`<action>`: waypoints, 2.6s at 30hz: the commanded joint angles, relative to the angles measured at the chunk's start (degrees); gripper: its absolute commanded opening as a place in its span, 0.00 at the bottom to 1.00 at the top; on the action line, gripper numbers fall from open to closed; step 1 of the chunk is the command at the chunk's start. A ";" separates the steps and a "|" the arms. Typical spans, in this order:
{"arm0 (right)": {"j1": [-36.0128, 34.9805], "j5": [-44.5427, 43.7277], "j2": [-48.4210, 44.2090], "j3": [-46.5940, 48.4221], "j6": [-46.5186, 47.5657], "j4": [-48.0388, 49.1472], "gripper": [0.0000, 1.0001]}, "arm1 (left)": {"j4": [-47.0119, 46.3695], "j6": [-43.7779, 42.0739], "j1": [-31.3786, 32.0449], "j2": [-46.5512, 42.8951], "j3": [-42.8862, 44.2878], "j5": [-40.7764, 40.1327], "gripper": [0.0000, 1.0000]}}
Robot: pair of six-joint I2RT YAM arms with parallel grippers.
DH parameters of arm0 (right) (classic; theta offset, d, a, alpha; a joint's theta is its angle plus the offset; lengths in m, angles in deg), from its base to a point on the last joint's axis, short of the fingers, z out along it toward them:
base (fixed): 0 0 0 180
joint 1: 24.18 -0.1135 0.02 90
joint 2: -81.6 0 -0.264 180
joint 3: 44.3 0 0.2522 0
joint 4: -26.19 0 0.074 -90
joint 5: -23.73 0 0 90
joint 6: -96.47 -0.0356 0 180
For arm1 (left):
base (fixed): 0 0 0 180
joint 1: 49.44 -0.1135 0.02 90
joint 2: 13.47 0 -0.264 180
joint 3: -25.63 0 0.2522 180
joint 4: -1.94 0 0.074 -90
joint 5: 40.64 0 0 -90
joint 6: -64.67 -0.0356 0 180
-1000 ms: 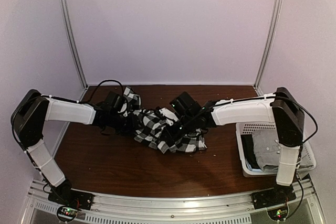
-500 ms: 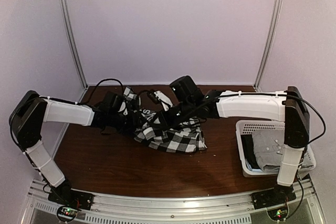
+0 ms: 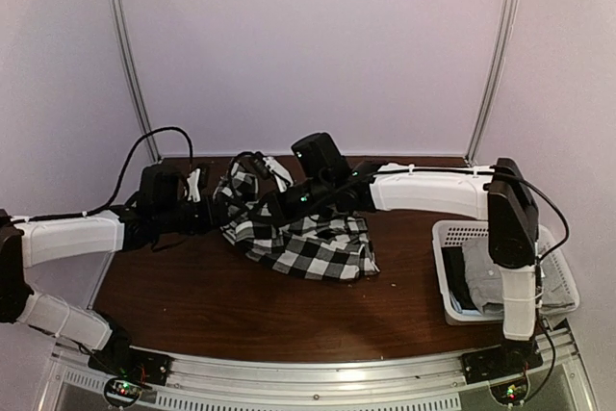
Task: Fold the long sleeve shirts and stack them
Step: Flatten out the square-folded shirt at the center of the board.
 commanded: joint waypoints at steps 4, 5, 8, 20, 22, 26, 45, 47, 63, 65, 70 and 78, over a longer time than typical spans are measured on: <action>1.80 7.08 2.98 4.23 -5.89 6.74 0.00 | -11.98 -8.69 -0.41 -5.00 -3.07 10.23 0.75; 1.99 7.57 3.23 4.45 -6.42 7.29 0.00 | -12.62 -9.32 -0.41 -4.85 -3.06 11.70 0.76; 2.34 8.43 3.56 4.45 -7.42 8.31 0.00 | -13.26 -10.45 -0.41 -3.72 -2.63 13.48 0.76; 4.61 10.16 3.95 4.14 -12.06 12.98 0.00 | -11.70 -11.09 0.13 -1.44 -1.74 13.81 0.62; 4.61 10.51 4.33 4.58 -12.14 13.02 0.00 | -11.31 -11.02 0.58 -0.61 -1.05 13.68 0.53; 4.74 10.63 4.48 5.00 -11.73 12.78 0.00 | -11.64 -9.48 1.08 0.88 -0.55 12.10 0.19; 18.78 -23.71 3.78 0.38 10.30 -9.21 0.58 | 13.87 8.57 -2.96 3.52 2.49 -23.68 0.00; 19.33 -23.97 5.16 0.08 11.68 -9.35 0.58 | 13.88 8.66 -3.59 4.05 2.54 -23.42 0.00; 17.21 -17.45 13.91 1.84 12.40 -10.01 0.56 | 13.71 5.95 -10.24 6.29 2.64 -20.71 0.00; 16.64 -17.71 14.16 1.76 12.18 -10.14 0.55 | 13.29 5.43 -10.78 6.89 2.89 -20.40 0.00; 16.04 -20.48 14.05 1.31 10.81 -10.63 0.30 | 12.97 4.70 -11.62 8.56 4.04 -20.01 0.00; 19.46 -29.92 6.54 -5.36 4.37 -14.52 0.00 | 14.51 1.34 -17.20 12.43 11.49 -19.50 0.00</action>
